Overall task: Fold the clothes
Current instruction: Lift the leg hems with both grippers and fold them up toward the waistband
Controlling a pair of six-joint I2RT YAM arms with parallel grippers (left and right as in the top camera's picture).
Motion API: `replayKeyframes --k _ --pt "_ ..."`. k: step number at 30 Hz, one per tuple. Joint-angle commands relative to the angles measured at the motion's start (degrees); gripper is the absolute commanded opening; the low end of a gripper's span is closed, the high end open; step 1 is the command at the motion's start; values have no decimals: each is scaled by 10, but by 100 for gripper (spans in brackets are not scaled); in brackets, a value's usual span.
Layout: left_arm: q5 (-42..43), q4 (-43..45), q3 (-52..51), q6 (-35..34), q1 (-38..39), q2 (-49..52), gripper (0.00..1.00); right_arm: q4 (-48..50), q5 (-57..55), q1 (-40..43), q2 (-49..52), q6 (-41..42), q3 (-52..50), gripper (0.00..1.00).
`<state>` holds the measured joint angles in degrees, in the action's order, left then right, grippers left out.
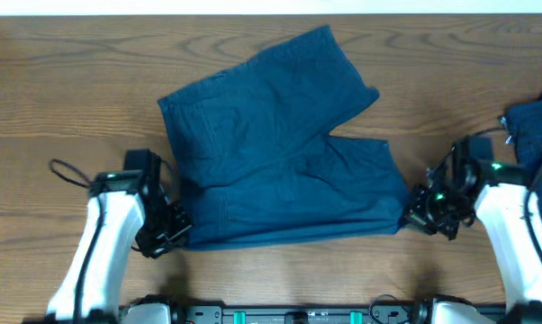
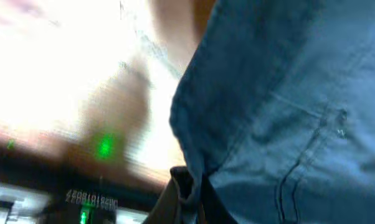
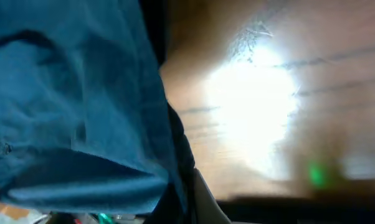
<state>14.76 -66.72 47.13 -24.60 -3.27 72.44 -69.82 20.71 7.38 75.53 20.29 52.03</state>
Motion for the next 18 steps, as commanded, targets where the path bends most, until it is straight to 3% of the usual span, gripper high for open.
replayKeyframes --k 1,10,18 --pt "-21 -54 39 11 -3 -61 6 -39 -65 10 -28 -7 70 1" --pt "-15 -210 143 15 -3 -195 6 -145 -66 9 -39 -13 256 1" --pt "-28 -190 160 14 -3 -189 6 -15 -66 8 -21 28 279 1"
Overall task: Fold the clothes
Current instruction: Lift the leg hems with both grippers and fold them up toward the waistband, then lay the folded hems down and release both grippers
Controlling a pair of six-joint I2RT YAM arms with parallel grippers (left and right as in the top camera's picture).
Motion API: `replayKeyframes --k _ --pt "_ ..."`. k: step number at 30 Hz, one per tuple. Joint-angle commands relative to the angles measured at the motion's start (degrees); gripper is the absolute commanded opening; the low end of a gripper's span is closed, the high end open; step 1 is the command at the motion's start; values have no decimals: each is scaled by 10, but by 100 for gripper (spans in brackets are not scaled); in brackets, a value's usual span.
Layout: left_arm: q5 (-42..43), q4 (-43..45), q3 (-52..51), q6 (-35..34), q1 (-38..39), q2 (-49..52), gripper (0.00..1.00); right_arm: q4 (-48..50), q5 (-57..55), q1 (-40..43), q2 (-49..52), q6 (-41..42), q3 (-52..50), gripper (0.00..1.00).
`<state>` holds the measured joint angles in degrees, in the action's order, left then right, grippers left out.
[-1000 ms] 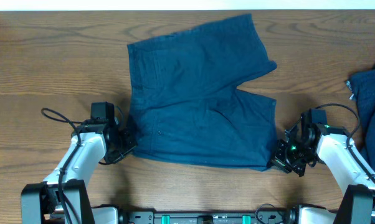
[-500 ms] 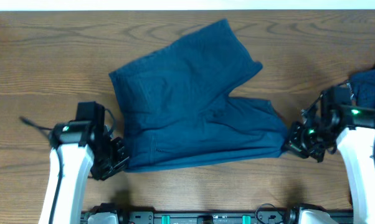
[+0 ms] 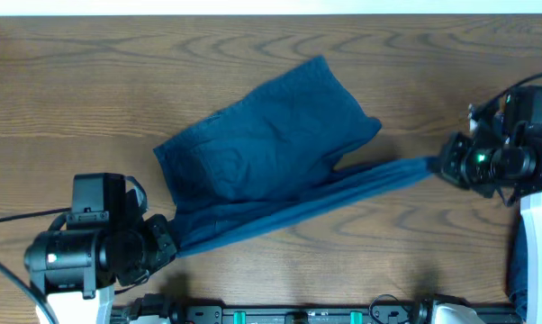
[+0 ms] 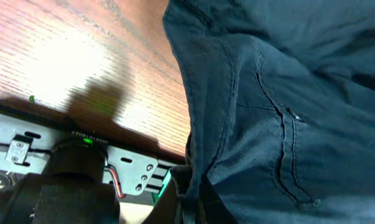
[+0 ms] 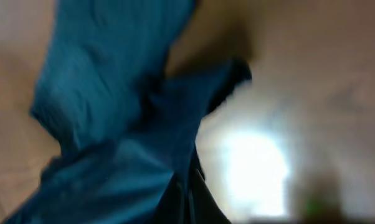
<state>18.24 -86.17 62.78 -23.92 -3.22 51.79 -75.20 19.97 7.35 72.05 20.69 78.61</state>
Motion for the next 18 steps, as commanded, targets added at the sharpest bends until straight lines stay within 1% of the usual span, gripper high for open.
replayKeyframes --k 1,7,12,14,18 --pt "-63 13 3 8 -3 25 6 65 -58 8 23 32 13 1" --pt "-76 107 3 8 -3 92 6 225 -51 -14 113 59 13 1" --pt "-125 184 3 8 -3 170 6 385 23 -48 202 59 13 1" --pt "-130 215 3 8 -3 205 6 458 42 -61 239 64 13 1" --pt "-151 266 3 8 -3 273 6 576 43 -81 303 86 13 1"
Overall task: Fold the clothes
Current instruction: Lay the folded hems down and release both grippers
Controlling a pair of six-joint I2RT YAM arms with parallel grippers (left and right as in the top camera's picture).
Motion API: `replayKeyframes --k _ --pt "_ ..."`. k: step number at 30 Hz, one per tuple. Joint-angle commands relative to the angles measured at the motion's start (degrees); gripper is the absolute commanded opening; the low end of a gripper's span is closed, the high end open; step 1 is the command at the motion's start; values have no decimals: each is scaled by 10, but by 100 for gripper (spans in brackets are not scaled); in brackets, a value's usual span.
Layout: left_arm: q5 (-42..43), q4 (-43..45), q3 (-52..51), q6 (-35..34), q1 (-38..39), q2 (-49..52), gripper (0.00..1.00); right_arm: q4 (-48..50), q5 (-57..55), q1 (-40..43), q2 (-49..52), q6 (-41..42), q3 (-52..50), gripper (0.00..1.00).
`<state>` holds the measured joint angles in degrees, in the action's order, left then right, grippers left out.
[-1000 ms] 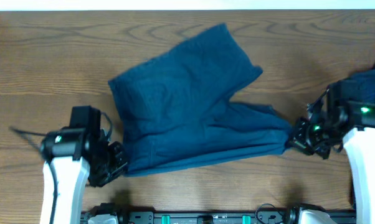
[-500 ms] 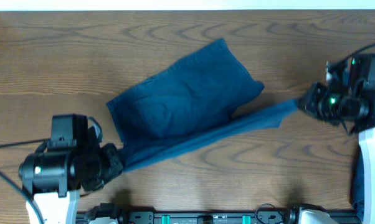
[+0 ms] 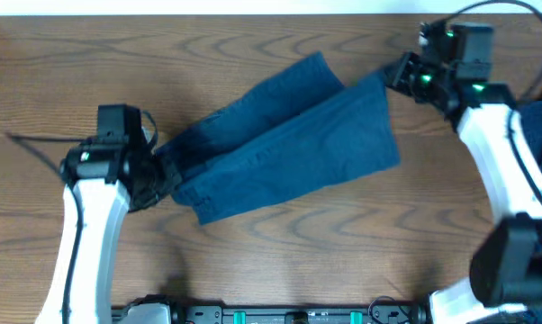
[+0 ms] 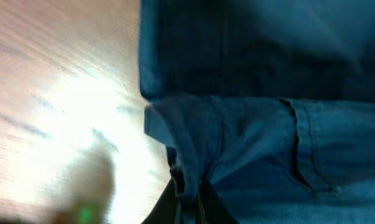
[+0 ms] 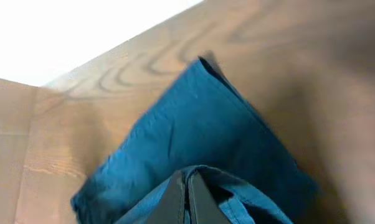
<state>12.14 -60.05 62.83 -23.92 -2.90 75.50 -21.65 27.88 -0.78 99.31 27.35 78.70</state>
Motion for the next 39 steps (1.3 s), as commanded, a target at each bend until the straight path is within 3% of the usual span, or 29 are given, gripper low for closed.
replayKeyframes --k 1,7,13,16,18,20,22,23,26,30,33,37,39 --pt "-97 15 3 8 -7 51 6 70 -36 -4 48 30 12 1" --pt "-121 101 3 10 -7 124 6 187 -38 -13 131 94 12 1" --pt "-177 162 3 10 -7 142 8 241 -39 -13 183 118 12 1" --pt "-192 171 3 10 -7 142 11 250 -41 -13 193 118 12 6" --pt "-198 171 3 12 -7 142 17 254 -41 -13 193 118 12 15" --pt "-208 176 3 12 -7 142 36 261 -41 -13 193 106 12 35" --pt "-208 185 3 21 -7 142 71 264 -30 -11 193 81 12 50" --pt "-208 187 3 30 -7 141 78 261 -9 -8 192 65 12 60" --pt "-208 174 3 38 -7 137 80 229 52 3 191 38 12 67" --pt "-182 139 3 38 -7 134 79 117 106 12 186 -20 12 58" --pt "-112 121 3 44 -7 134 74 16 96 5 184 -97 12 55" --pt "-38 102 3 76 -6 134 74 -105 8 -9 184 -173 12 61" --pt "-36 93 1 77 -6 134 74 -133 0 -17 184 -196 12 54"
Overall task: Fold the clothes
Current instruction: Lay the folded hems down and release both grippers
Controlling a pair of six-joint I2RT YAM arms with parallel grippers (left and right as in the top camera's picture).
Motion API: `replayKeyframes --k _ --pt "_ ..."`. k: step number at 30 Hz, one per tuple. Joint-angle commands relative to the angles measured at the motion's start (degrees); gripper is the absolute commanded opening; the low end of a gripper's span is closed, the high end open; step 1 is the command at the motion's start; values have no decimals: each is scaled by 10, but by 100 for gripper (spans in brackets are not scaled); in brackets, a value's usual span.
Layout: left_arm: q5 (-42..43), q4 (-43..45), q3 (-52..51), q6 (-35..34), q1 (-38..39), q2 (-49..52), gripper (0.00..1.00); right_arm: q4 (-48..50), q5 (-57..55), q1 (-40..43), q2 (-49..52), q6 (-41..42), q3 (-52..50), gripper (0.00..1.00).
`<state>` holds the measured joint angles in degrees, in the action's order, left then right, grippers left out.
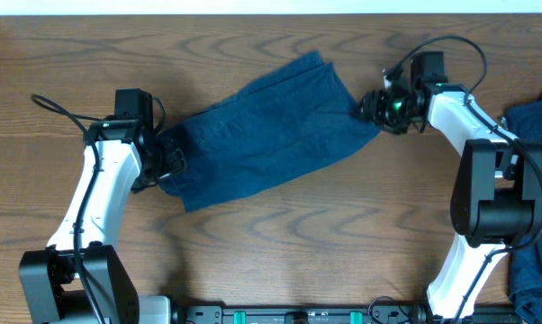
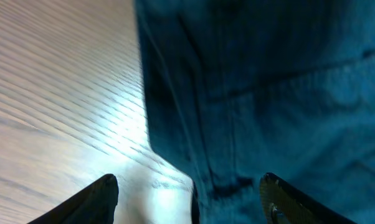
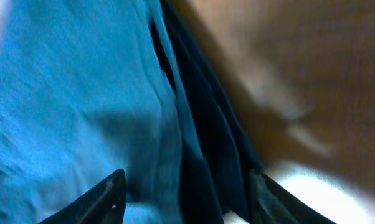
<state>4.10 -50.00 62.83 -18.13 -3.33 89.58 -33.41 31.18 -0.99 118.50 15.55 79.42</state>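
Note:
The blue shorts (image 1: 262, 135) lie folded in half as a slanted band across the middle of the table. At their left end my left gripper (image 1: 167, 160) stands open, its fingers either side of the cloth's edge (image 2: 187, 124) and low over it. My right gripper (image 1: 370, 106) is open too, at the shorts' right end. In the right wrist view the stacked layers (image 3: 194, 124) run between its spread fingers (image 3: 109, 199). The left wrist view shows its open fingertips (image 2: 103, 193) over cloth and wood.
More dark blue clothing (image 1: 534, 121) lies at the right edge of the table and hangs down at the lower right (image 1: 530, 270). The table's far edge (image 1: 271, 11) meets a white strip. Cables loop off both arms.
Both grippers were shut on the shorts' edge and are now open. The right gripper sits lower and further left than before. The shorts lie flatter, as a narrower band.
The shorts first lay spread out, with both grippers shut on their near corners. Then the near edge was up off the table, stretched between the arms. Then it lay over the far half. Now both grippers are open and the shorts rest folded.

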Motion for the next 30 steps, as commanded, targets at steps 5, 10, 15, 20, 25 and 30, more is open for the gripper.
replayKeyframes --k 5,10,15,20,25,30 --pt "45 -9 -22 33 -2 -4 74 -101 -70 -24 -12 -109 5 1" --pt "45 -9 -50 33 -2 2 74 -232 -258 -17 -13 -37 3 1" --pt "90 -5 -76 33 -2 2 74 -285 -270 -17 -13 -38 3 35" --pt "182 19 -113 33 -1 2 70 -293 -252 -11 -13 -59 3 16" --pt "184 86 -174 33 -1 2 33 -296 -204 -13 -13 -84 3 6" --pt "141 100 -196 38 -9 1 6 -310 -221 -12 -13 -83 3 1"
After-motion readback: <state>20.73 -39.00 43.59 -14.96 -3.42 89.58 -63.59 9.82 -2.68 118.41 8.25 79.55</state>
